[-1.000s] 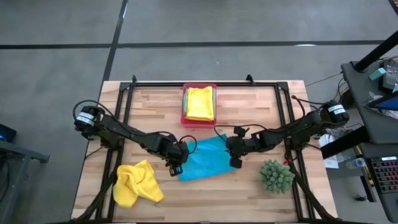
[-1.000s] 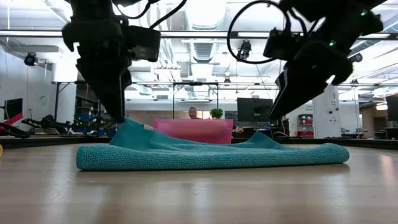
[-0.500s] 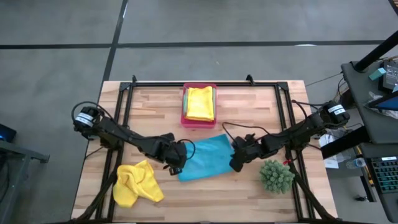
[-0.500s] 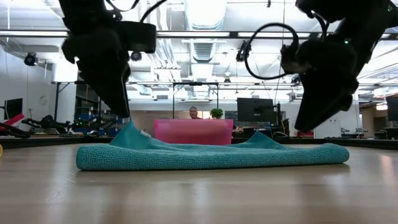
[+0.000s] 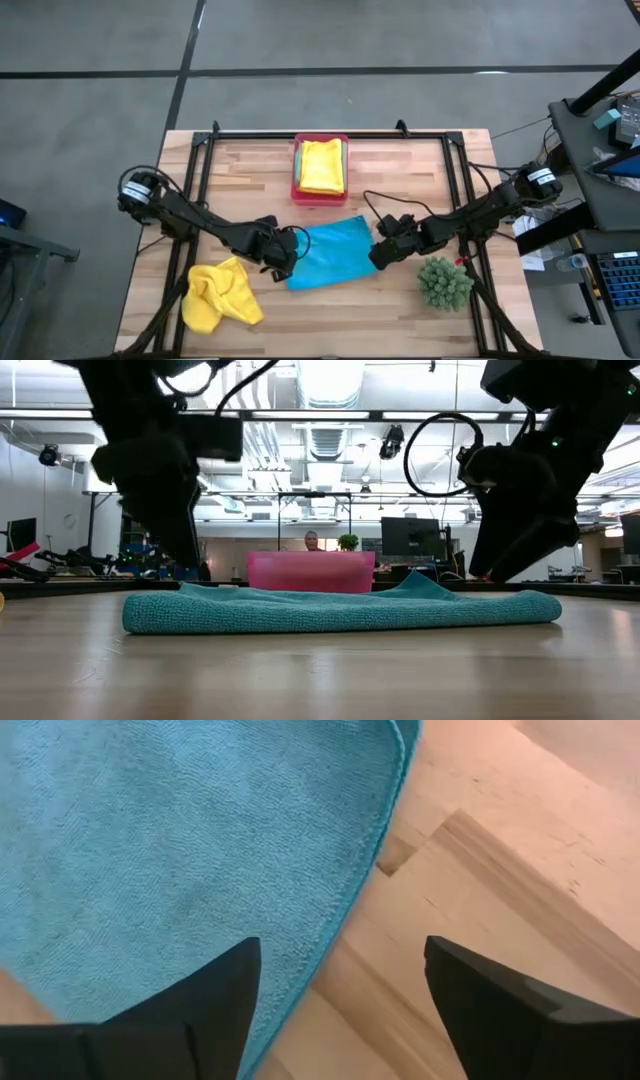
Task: Fold microfiber towels
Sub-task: Fold the blue towel
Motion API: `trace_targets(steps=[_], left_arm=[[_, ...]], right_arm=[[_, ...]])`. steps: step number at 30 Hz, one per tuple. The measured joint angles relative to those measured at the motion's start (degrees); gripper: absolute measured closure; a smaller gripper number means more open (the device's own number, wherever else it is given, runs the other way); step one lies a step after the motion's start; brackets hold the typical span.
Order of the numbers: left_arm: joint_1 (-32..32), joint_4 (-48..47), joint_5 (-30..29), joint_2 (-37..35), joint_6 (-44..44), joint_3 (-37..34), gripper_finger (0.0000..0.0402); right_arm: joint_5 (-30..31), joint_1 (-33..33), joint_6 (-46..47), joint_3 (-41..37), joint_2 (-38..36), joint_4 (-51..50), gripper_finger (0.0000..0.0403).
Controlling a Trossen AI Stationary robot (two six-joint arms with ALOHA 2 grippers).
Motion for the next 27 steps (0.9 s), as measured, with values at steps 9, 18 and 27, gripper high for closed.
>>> trace_targets(steps=[9,18,27], left_arm=[[-0.13,8.30,2.17,0.34,-1.09,-5.24,0.0233],[-0.10,10.26,2.24,0.67,-1.12,-7.16,0.0233],[-0.10,11.70,2.22,0.67,-1.17,-7.66,0.0233]], right_arm=[[1.25,-0.16,0.24,-4.72,0.00,11.32,0.0128],[1.31,-2.29,0.31,-8.19,0.02,17.87,0.0131],[1.21,-2.27,-1.62,-8.23,7.68,29.76,0.0133]])
